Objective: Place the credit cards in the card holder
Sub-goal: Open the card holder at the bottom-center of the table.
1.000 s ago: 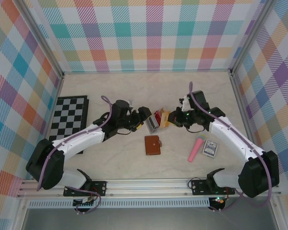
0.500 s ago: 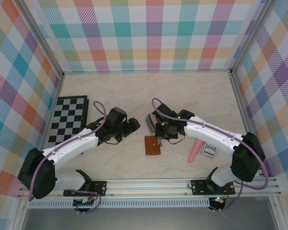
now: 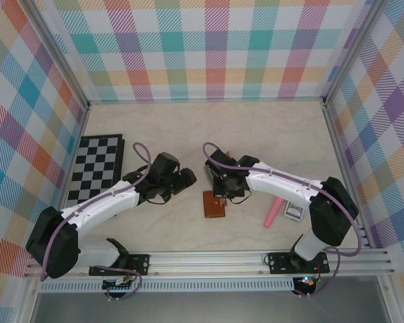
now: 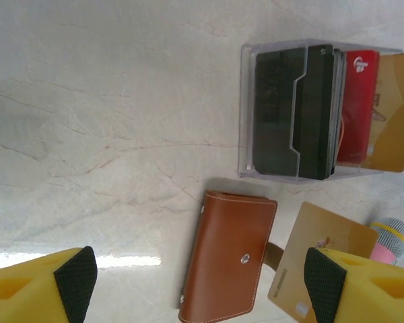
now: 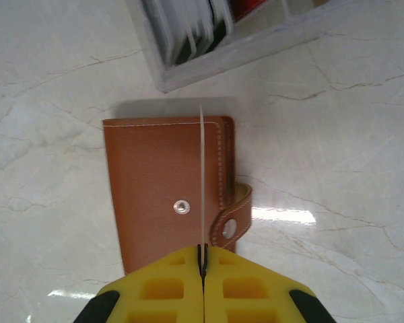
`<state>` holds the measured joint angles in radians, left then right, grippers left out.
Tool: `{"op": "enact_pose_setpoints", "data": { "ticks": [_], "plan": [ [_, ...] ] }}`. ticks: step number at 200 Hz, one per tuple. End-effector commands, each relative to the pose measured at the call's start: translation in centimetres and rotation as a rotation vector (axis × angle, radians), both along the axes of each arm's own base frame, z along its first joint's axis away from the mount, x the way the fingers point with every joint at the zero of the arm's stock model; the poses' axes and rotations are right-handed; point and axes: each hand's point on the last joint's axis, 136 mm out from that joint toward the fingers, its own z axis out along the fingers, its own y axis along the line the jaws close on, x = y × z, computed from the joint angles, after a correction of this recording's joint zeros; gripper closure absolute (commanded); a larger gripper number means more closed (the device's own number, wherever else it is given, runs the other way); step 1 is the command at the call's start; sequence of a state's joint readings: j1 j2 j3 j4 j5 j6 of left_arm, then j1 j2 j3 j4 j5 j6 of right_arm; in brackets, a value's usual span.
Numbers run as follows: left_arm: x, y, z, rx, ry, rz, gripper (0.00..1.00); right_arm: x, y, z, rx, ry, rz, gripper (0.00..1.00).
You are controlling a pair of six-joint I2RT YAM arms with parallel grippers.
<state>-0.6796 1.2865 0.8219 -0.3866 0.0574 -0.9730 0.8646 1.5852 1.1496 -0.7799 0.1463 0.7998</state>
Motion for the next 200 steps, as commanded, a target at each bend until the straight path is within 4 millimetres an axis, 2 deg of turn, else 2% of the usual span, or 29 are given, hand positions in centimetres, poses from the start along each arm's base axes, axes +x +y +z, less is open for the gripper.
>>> {"op": "enact_pose_setpoints", "data": {
  "ticks": [1,68,107,139,200],
  "plan": [
    [-0.5,-0.7,0.1,0.060,-0.003,-0.064,0.17,-0.1,-2.2,0.0,-0.010,-0.001,-0.040,0.94],
    [-2.2,-4.5,-1.4,0.246,0.037,-0.257,0.16,-0.4,-4.2,-1.5,0.140,0.047,-0.070,0.93],
    [-3.4,-7.5,-3.0,0.330,0.072,-0.354,0.10,-0.5,-5.4,-2.8,0.210,0.079,-0.104,0.93],
    [-3.7,-9.6,-4.1,0.408,0.091,-0.395,0.06,-0.9,-6.0,-3.7,0.253,0.102,-0.127,0.93],
    [-3.1,-11.0,-6.0,0.497,0.122,-0.409,0.00,-1.5,-7.5,-5.0,0.287,0.118,-0.177,0.93]
  ]
}}
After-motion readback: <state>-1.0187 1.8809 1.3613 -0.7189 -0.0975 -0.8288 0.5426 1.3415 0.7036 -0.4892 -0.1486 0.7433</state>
